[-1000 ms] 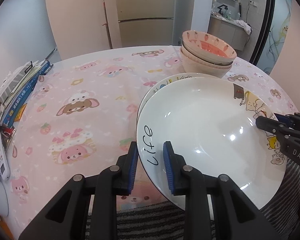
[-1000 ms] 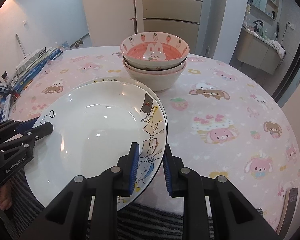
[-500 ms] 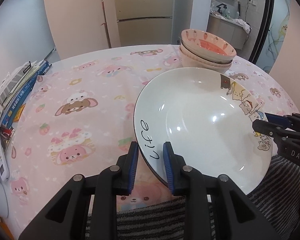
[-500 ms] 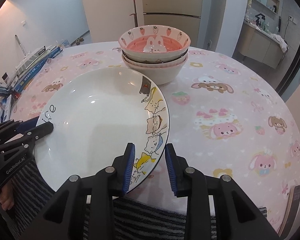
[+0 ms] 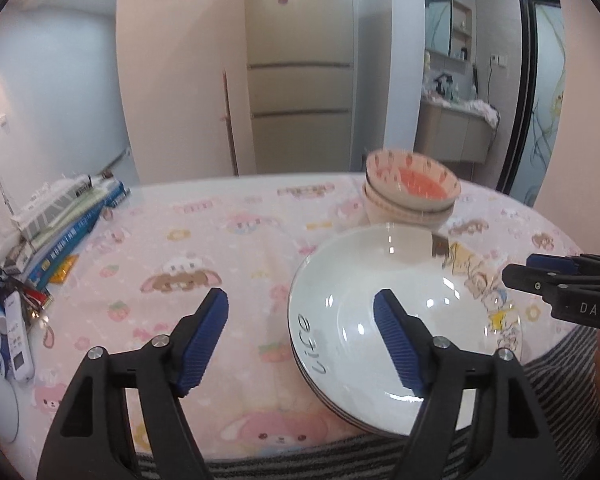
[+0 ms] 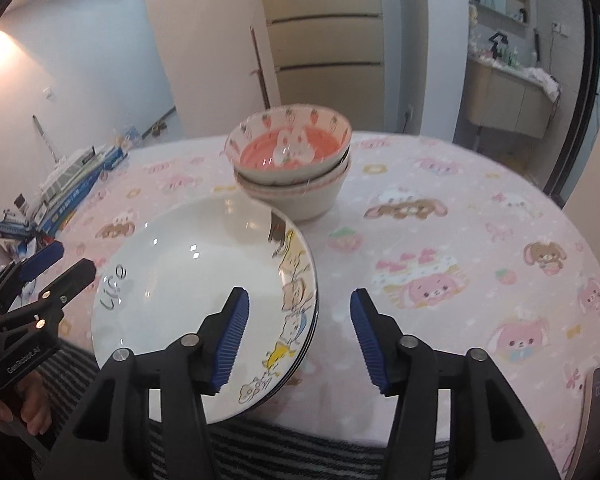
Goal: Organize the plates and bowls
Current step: 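Open both grippers and raise them away from the plate stack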
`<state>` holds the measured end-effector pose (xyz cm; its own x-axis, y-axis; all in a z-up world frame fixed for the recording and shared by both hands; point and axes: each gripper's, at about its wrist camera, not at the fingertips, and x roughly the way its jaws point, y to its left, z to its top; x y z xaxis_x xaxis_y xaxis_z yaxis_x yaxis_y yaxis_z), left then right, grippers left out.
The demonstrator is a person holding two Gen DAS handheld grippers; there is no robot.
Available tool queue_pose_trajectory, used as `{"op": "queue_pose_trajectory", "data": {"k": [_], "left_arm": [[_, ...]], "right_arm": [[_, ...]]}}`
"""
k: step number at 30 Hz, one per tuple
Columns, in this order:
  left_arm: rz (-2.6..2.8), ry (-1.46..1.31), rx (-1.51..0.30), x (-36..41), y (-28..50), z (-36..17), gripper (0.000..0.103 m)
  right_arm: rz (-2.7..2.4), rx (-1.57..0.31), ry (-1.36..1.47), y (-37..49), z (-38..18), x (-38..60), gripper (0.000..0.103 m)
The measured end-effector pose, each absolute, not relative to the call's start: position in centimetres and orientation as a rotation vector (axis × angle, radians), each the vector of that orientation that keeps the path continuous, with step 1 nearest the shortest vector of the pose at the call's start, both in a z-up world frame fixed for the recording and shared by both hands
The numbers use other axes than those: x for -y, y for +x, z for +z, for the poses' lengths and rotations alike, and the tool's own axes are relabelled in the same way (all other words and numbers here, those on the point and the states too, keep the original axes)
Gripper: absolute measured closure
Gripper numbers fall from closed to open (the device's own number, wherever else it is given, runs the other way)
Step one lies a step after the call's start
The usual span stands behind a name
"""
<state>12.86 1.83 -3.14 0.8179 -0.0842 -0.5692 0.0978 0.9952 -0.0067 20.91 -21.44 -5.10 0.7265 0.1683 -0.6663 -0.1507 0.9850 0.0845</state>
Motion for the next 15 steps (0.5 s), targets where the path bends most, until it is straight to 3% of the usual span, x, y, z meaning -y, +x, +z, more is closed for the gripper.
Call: {"op": "queue_pose_trajectory", "data": {"k": [3,5,7,15], "left_arm": [[-0.094,0.013,-0.533,-2.3,12.3,-2.0,0.006],[-0.106,-0.006,-0.508,-2.8,11.9,-0.7,0.004],[-0.098,-0.020,-0.434,-3.2,11.0,1.0,0.003],[-0.095,-0.002,-0.278,-2.8,8.4,7.7,0.001]], "right_arm": [[0.148,-0.627,0.046,20.0,-3.6,22.2,0.038],[0.130,-0.545,0.057,19.3,-2.4,22.7,0.024],[0.123,-0.472,0.084,18.6,-0.8,23.7,0.017],[0.156,-0.354,0.140,15.9,5.6,25.4,0.015]]}}
